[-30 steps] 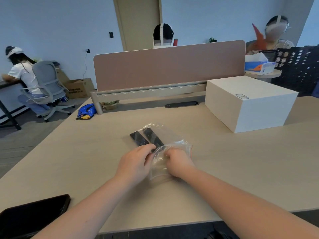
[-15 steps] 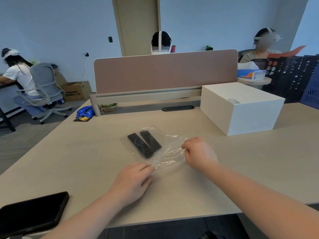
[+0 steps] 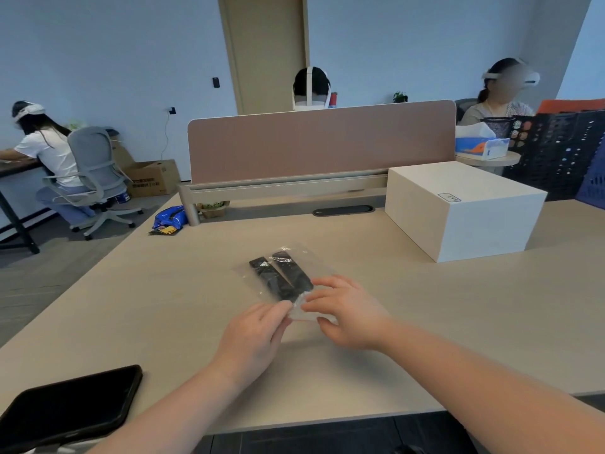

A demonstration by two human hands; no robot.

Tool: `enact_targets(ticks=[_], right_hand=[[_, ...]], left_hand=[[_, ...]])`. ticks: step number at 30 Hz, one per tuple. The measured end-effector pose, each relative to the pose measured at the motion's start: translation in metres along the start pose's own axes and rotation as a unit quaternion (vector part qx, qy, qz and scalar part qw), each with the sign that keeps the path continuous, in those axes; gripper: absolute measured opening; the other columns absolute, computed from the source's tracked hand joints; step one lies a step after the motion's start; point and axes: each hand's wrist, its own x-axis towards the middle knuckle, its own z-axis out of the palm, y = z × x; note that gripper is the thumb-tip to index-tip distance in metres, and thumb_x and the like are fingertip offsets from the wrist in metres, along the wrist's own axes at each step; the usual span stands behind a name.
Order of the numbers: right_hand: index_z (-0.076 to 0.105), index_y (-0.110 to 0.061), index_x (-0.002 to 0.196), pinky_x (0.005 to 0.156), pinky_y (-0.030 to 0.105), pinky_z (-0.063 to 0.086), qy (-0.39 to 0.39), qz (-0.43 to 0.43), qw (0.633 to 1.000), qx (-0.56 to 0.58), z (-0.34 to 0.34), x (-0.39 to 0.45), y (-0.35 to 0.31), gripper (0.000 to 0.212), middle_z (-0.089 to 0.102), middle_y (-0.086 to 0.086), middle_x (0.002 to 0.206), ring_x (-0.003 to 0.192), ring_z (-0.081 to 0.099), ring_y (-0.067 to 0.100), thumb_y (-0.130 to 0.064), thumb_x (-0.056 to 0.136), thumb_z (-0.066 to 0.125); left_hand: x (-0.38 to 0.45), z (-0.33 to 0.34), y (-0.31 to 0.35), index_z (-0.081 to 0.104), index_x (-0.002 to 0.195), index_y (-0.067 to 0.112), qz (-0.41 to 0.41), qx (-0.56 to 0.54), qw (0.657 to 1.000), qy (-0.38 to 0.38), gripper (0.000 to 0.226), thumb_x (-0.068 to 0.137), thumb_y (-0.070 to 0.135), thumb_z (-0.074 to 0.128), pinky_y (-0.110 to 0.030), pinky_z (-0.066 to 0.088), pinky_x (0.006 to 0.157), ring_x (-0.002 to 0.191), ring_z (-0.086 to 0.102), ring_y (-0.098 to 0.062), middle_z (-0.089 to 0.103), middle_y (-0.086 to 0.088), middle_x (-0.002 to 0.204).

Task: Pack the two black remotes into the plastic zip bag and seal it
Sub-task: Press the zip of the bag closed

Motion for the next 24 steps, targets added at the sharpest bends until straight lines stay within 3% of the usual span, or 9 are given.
enact_targets(ticks=[6, 12, 15, 19, 24], right_hand=[[0.067, -0.017, 0.115, 0.102, 0.043, 0.041, -0.009, 0.041, 0.997, 0.064, -0.004, 0.005, -0.004, 0.039, 0.073, 0.001, 0.107, 0.122, 0.052, 0.022, -0.033, 0.079, 0.064], [0.074, -0.017, 0.078, 0.070, 0.046, 0.058, 0.071, 0.019, 0.997, 0.019, 0.007, 0.011, -0.007, 0.017, 0.074, 0.003, 0.076, 0.090, 0.066, 0.027, -0.029, 0.072, 0.064], [0.073, -0.017, 0.073, 0.070, 0.046, 0.056, 0.076, 0.028, 0.996, 0.036, 0.009, 0.013, -0.008, 0.016, 0.072, 0.001, 0.072, 0.089, 0.064, 0.027, -0.027, 0.076, 0.060], [0.073, -0.017, 0.082, 0.072, 0.044, 0.057, 0.093, 0.020, 0.994, 0.048, 0.008, 0.013, -0.011, 0.013, 0.073, 0.001, 0.077, 0.090, 0.065, 0.027, -0.022, 0.071, 0.067], [0.074, -0.023, 0.084, 0.072, 0.035, 0.054, 0.079, -0.001, 0.997, -0.013, 0.010, 0.015, -0.018, 0.026, 0.073, -0.007, 0.079, 0.091, 0.067, 0.018, -0.036, 0.062, 0.073]], left_hand=[[0.000, 0.002, -0.009, 0.064, 0.076, 0.024, -0.010, -0.007, 1.000, 0.006, 0.019, 0.083, 0.036, 0.051, -0.022, 0.038, 0.055, 0.060, 0.056, -0.013, 0.065, 0.006, 0.063], [0.002, 0.002, -0.003, 0.065, 0.079, 0.022, -0.009, -0.067, 0.998, 0.011, 0.028, 0.086, 0.043, 0.048, -0.019, 0.040, 0.059, 0.065, 0.055, -0.010, 0.068, 0.006, 0.068], [-0.001, -0.002, -0.007, 0.066, 0.078, 0.024, -0.022, -0.067, 0.997, 0.013, 0.030, 0.086, 0.046, 0.047, -0.019, 0.043, 0.059, 0.068, 0.058, -0.009, 0.069, 0.008, 0.072], [0.000, -0.005, -0.007, 0.067, 0.074, 0.025, -0.034, -0.052, 0.998, 0.017, 0.020, 0.082, 0.037, 0.053, -0.019, 0.043, 0.058, 0.067, 0.057, -0.007, 0.070, 0.009, 0.071], [0.001, -0.004, -0.006, 0.068, 0.071, 0.026, -0.027, -0.022, 0.999, 0.009, 0.021, 0.080, 0.038, 0.053, -0.024, 0.045, 0.051, 0.062, 0.062, -0.011, 0.070, 0.012, 0.067]])
